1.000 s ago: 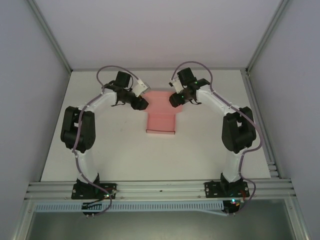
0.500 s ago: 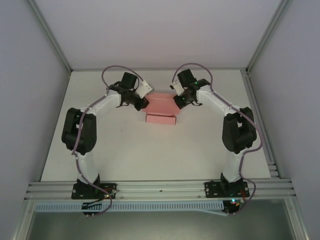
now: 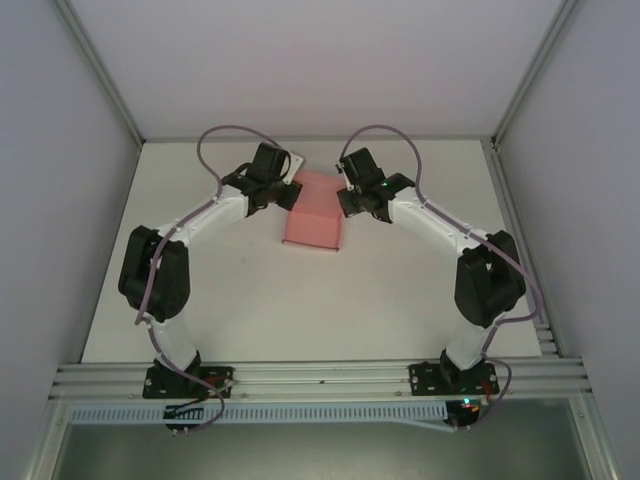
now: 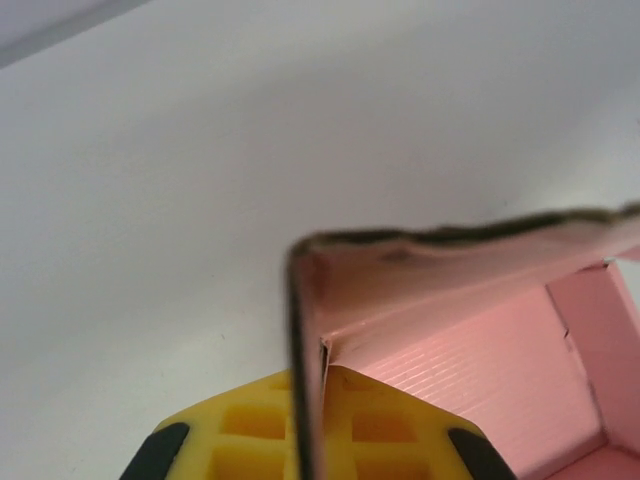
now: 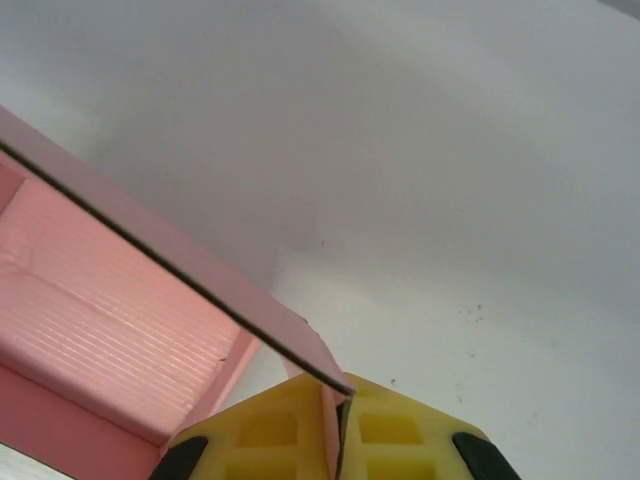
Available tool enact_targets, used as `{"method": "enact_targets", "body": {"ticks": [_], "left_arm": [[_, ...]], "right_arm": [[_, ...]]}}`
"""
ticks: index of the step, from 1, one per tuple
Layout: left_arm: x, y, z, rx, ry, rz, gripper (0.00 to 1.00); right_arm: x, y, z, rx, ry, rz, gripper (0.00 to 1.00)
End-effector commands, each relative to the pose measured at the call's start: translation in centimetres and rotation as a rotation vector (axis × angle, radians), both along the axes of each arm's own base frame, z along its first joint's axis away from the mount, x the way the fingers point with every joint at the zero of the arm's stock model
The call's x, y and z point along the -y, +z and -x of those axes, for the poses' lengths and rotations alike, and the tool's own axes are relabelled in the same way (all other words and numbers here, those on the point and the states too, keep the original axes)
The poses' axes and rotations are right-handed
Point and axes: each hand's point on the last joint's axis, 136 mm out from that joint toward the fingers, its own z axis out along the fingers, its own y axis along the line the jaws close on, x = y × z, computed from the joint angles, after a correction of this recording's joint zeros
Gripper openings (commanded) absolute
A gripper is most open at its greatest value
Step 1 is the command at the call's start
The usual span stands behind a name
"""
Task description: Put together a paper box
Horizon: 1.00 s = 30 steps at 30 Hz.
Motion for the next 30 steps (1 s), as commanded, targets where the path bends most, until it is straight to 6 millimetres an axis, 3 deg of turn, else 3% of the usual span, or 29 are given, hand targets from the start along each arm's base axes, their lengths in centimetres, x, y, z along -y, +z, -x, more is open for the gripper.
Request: {"method": "enact_targets", "body": {"ticks": [1, 6, 10, 14, 19, 21, 23, 30], "left_arm": [[0.2, 0.9, -0.2, 0.004, 0.158, 0.132, 0.0], [1.4, 1.8, -1.5, 0.0, 0.282, 0.338, 0.0], [2.4, 2.0, -2.5, -0.001, 0.324, 0.442, 0.0], [2.7, 2.3, -3.5, 0.01, 0.367, 0.493, 0.0], [3.5, 2.4, -4.3, 0.032, 0.348, 0.529, 0.01], [3.2, 2.0, -4.6, 0.043, 0.363, 0.529, 0.1], [2.8, 1.4, -4.8, 0.044, 0.375, 0.533, 0.11], [4.0, 0.6, -2.9, 0.076, 0.25, 0.593, 0.11]], "right_arm": [[-0.4, 4.0, -2.4, 0.152, -0.212, -0.256, 0.06], [-2.1, 5.0, -3.6, 0.204, -0.342, -0.526, 0.06], [-4.2, 5.3, -3.8, 0.207, -0.309, -0.674, 0.03], [-4.9, 4.3, -3.4, 0.185, -0.283, -0.627, 0.02], [-5.0, 1.5, -2.5, 0.136, -0.235, -0.543, 0.01], [-5.1, 0.3, -2.1, 0.116, -0.195, -0.492, 0.01], [-5.0, -0.5, -1.6, 0.103, -0.17, -0.467, 0.01], [-4.1, -3.6, 0.3, 0.059, -0.125, -0.397, 0.01]]}}
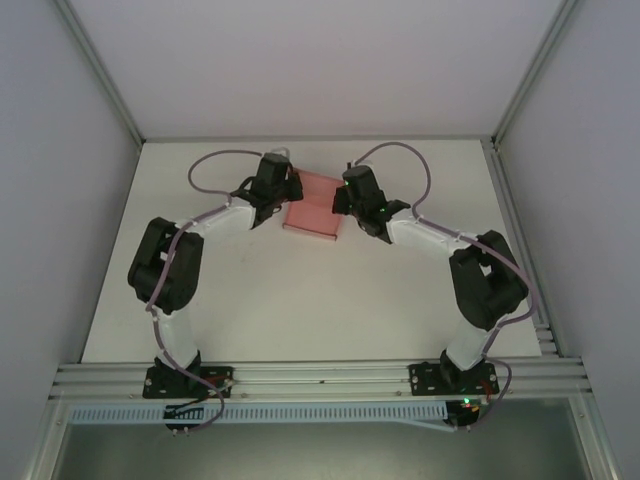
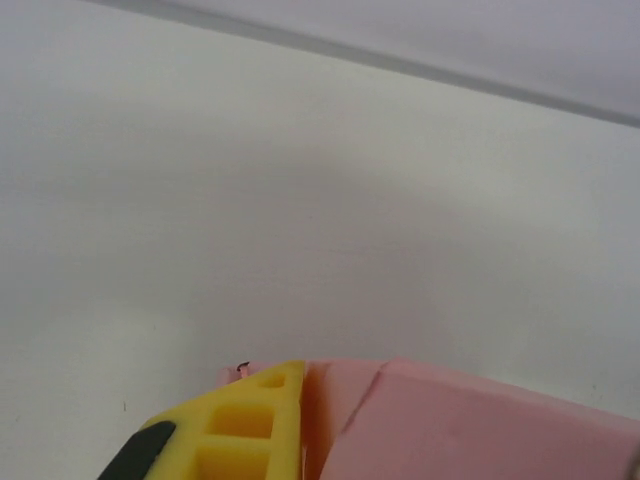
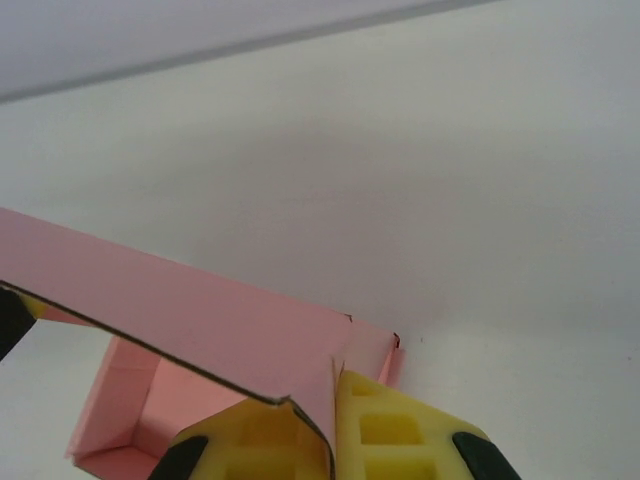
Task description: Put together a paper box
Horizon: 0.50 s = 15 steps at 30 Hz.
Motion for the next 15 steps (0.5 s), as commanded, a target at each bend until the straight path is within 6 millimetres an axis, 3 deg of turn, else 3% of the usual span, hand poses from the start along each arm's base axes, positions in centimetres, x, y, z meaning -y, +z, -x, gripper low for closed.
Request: {"method": "enact_targets", "body": {"ticks": [1, 6, 10, 15], "left_arm": [[3.5, 3.0, 1.2, 0.127, -0.14, 0.146, 0.11], [3.7, 1.5, 4.2, 0.16, -0.202, 0.131, 0.1], [3.7, 0.7, 5.9, 0.165, -0.225, 0.142, 0.11], [3.1, 0.0, 7.6, 0.147, -0.247, 0.114, 0.21]], "right_arm": [[-1.4, -1.9, 2.0, -0.032, 0.098, 0.002, 0.02], [-1.8, -2.9, 3.4, -0.017, 0.116, -0.045, 0.02], [-2.0, -3.4, 5.0, 0.025, 0.117, 0.02, 0.02], [-0.9, -3.8, 6.2, 0.041, 0.088, 0.06, 0.04]]}}
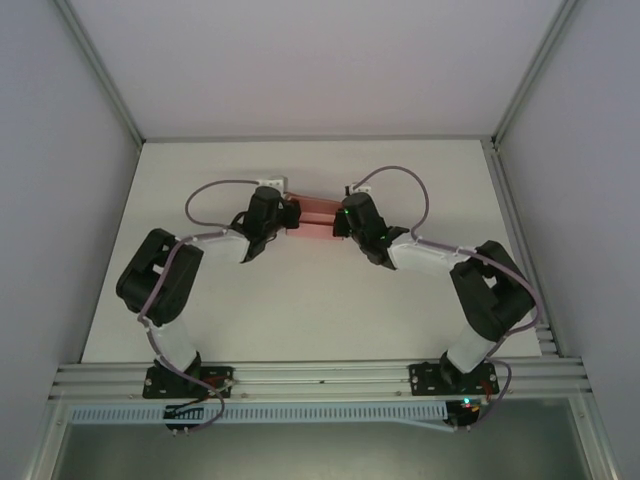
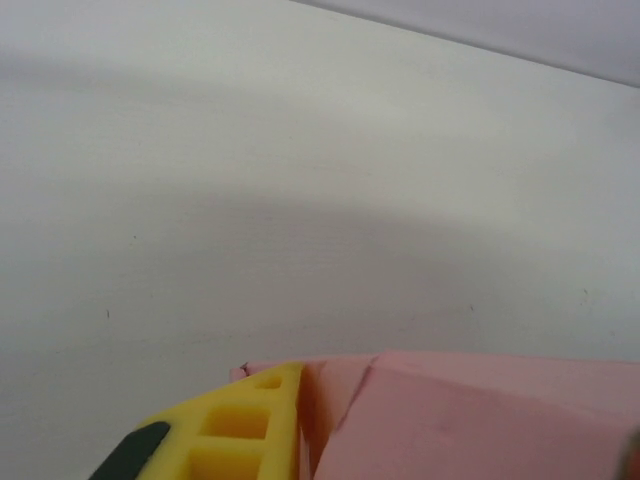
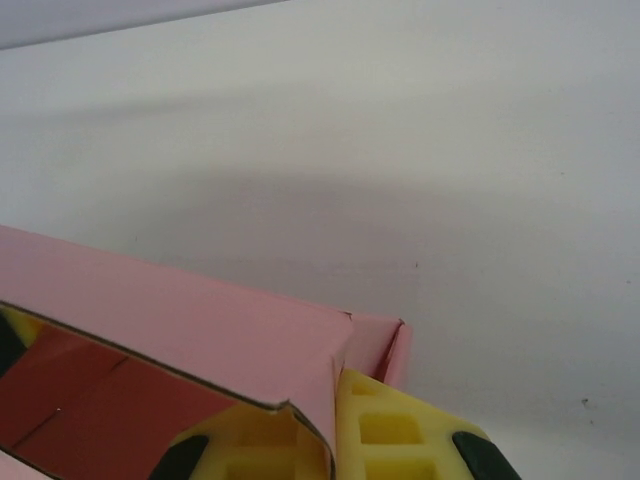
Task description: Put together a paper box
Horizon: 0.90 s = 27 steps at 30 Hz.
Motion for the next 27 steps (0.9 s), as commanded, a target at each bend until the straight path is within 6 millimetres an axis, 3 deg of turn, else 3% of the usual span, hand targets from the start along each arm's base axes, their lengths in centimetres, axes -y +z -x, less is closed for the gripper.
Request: {"method": "enact_targets", "body": {"ticks": [1, 3, 4, 6, 9, 15, 20, 27], "left_arm": [[3.0, 3.0, 2.6, 0.057, -0.147, 0.073, 0.24], [2.4, 3.2, 3.1, 0.053, -0.138, 0.05, 0.37], [2.1, 3.4, 3.4, 0.051, -0.141, 0.036, 0.53], [1.5, 3.9, 4.2, 0.046, -0.14, 0.018, 0.68], [0.4, 4.5, 5.5, 0.03, -0.134, 0.003, 1.0], [-2.6, 5.2, 7.2, -0.034, -0.047, -0.063, 1.0], [-5.0, 5.4, 6.8, -0.128, 0.051, -0.073, 1.0], [-4.8, 3.2, 5.3, -0.235, 0.005, -0.002, 1.0]], "right_arm": [[-0.7, -1.1, 2.1, -0.016, 0.057, 0.041, 0.04], [0.0, -1.1, 2.4, -0.009, 0.035, 0.067, 0.03], [0.1, -1.1, 2.7, -0.01, 0.039, 0.076, 0.03], [0.8, -1.1, 3.0, 0.0, 0.023, 0.111, 0.03], [1.0, -1.3, 3.6, -0.001, 0.026, 0.134, 0.04], [1.1, -1.7, 4.8, 0.005, 0.032, 0.173, 0.06], [0.7, -1.9, 5.5, 0.029, 0.068, 0.224, 0.09], [1.1, -2.4, 6.4, 0.03, 0.086, 0.224, 0.14]]}}
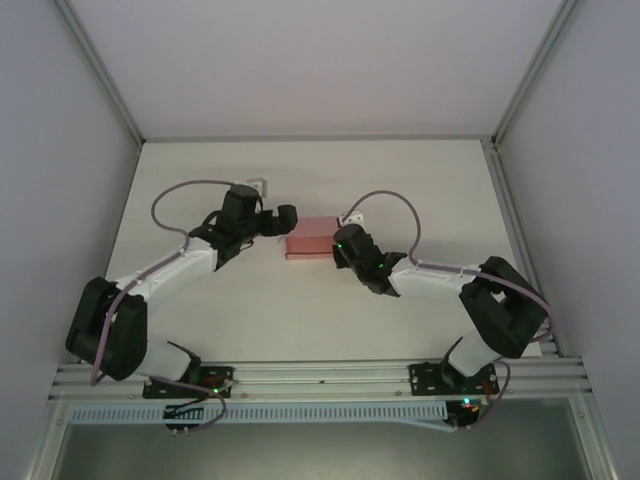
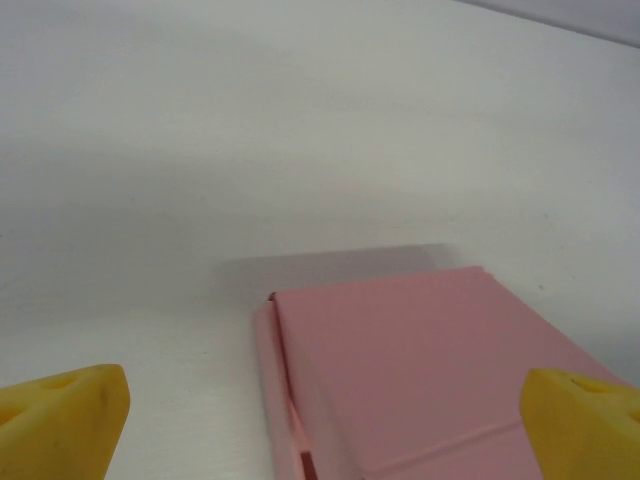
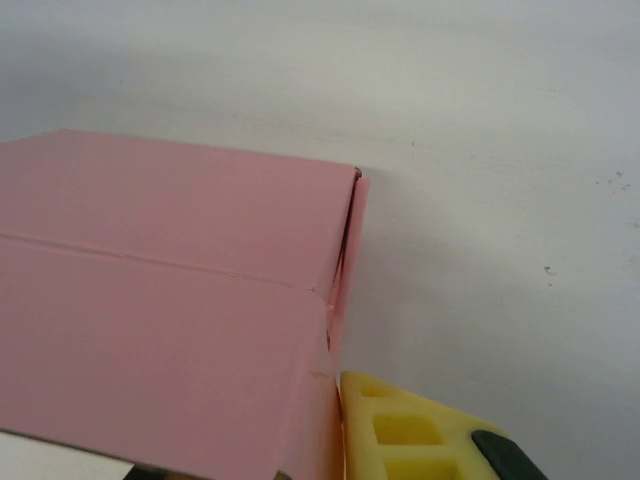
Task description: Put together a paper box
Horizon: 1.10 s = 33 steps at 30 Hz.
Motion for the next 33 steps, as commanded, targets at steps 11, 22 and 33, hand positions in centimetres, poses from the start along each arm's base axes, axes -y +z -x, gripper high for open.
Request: {"method": "enact_targets", "body": {"ticks": [11, 22, 33], "left_arm": [[3.9, -6.2, -1.3, -0.211, -0.167, 0.139, 0.83], [3.8, -11.1, 0.1, -0.315, -0.176, 0.153, 0.41], [3.3, -12.3, 0.4, -0.34, -0.198, 0.271, 0.17]], "right_arm": [[1.3, -1.4, 1.8, -0.009, 0.016, 0.01, 0.36], [1.9, -0.5, 6.7, -0.076, 0.142, -0.149, 0.75], [4.9, 3.7, 5.9, -0.044, -0.077, -0.303, 1.0]]}}
